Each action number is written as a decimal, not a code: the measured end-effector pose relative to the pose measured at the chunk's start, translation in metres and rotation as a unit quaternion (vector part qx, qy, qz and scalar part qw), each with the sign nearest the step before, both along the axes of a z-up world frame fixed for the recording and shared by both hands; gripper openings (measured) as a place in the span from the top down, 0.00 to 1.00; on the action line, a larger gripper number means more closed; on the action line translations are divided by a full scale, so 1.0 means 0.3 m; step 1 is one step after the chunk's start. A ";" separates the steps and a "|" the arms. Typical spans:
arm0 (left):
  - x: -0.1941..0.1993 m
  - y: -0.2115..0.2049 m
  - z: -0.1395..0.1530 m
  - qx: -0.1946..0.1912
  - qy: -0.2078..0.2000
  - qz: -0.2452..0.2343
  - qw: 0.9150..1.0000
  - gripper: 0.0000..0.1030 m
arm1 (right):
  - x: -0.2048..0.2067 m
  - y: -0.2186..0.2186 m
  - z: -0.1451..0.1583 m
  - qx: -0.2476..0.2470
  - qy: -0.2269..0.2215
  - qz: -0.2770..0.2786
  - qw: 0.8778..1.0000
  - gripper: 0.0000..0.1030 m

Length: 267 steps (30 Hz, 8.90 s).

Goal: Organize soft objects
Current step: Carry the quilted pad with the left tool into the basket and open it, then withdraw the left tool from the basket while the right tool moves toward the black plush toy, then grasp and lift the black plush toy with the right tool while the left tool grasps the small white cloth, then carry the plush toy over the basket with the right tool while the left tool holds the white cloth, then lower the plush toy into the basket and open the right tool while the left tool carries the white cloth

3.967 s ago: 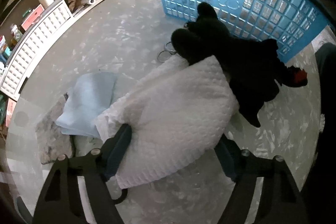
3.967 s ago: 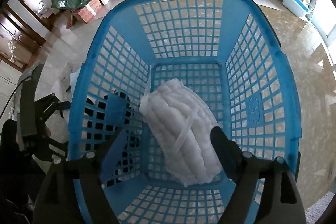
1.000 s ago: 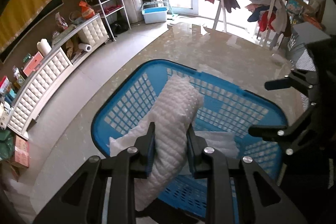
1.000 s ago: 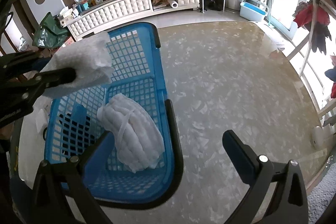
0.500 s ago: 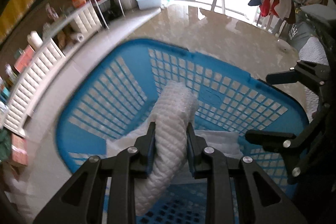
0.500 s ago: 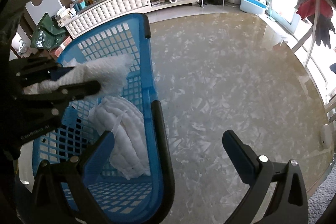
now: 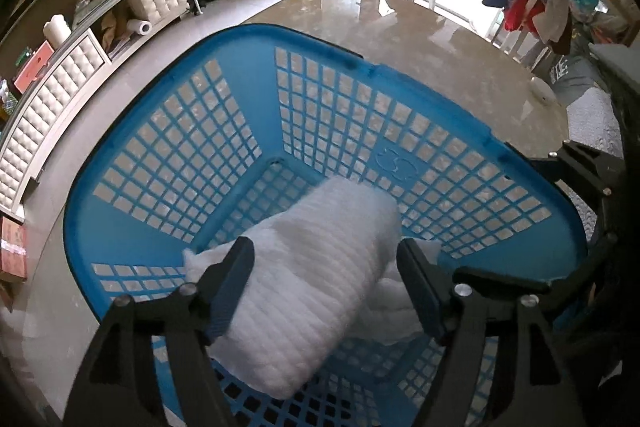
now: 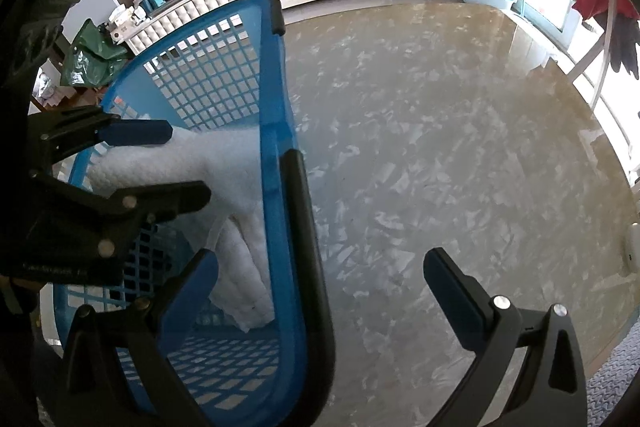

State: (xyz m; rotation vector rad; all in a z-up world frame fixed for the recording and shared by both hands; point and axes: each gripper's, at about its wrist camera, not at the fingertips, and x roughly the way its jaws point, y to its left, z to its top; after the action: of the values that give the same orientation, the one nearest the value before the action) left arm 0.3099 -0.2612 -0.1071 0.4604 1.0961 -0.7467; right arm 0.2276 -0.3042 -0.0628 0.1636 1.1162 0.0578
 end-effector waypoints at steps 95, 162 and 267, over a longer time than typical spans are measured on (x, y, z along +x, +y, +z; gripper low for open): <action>-0.230 1.295 -0.157 -0.040 0.026 0.330 0.943 0.00 | 0.130 0.899 -0.174 -0.124 0.045 0.137 0.982 0.00; -0.147 1.311 -0.131 -0.063 0.013 0.213 0.975 0.92 | 0.244 0.839 -0.209 -0.130 0.000 0.119 0.984 0.94; -0.373 0.669 0.278 -0.143 -0.028 0.167 0.975 0.92 | 0.013 0.339 0.206 -0.093 -0.092 0.110 0.985 0.00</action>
State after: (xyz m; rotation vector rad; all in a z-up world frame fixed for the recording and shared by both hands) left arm 0.1979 -0.0604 -0.0237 0.0478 0.9632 -0.5781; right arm 0.2314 -0.2025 -0.0010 -0.1305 0.9448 0.1610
